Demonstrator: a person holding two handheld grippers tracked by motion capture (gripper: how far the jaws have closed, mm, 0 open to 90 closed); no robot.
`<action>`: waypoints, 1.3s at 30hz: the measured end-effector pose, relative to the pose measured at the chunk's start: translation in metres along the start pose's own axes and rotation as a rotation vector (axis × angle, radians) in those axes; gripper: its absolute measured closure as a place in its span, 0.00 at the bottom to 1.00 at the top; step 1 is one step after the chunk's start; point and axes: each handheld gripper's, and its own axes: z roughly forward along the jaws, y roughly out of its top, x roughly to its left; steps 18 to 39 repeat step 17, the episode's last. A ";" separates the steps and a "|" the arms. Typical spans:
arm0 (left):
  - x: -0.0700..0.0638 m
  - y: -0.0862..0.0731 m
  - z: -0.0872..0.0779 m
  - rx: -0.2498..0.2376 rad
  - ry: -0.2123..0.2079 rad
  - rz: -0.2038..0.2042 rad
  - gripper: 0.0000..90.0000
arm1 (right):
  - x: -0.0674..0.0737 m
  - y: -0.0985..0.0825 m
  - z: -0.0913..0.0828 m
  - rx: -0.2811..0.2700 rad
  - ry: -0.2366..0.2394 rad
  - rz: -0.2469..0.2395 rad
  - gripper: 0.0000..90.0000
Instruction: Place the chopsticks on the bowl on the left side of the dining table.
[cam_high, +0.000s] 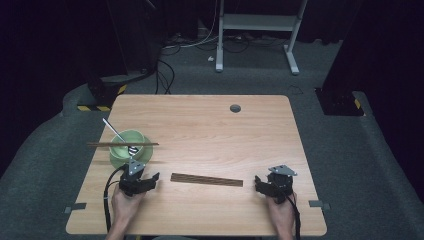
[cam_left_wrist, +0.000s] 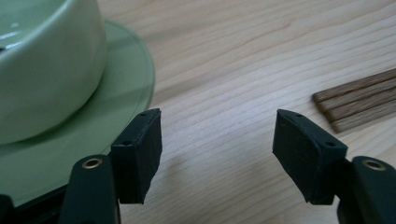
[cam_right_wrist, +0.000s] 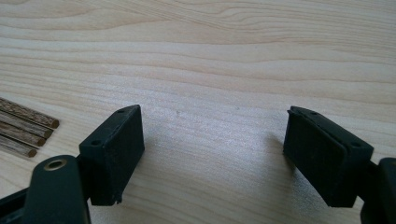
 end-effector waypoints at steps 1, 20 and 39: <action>0.001 -0.002 0.002 0.014 0.006 0.007 0.36 | 0.000 0.000 0.000 0.000 0.000 0.000 0.22; 0.005 -0.008 0.009 -0.004 -0.004 -0.058 0.29 | 0.000 0.000 0.000 0.000 0.000 0.000 0.22; 0.005 -0.008 0.009 -0.004 -0.004 -0.058 0.29 | 0.000 0.000 0.000 0.000 0.000 0.000 0.22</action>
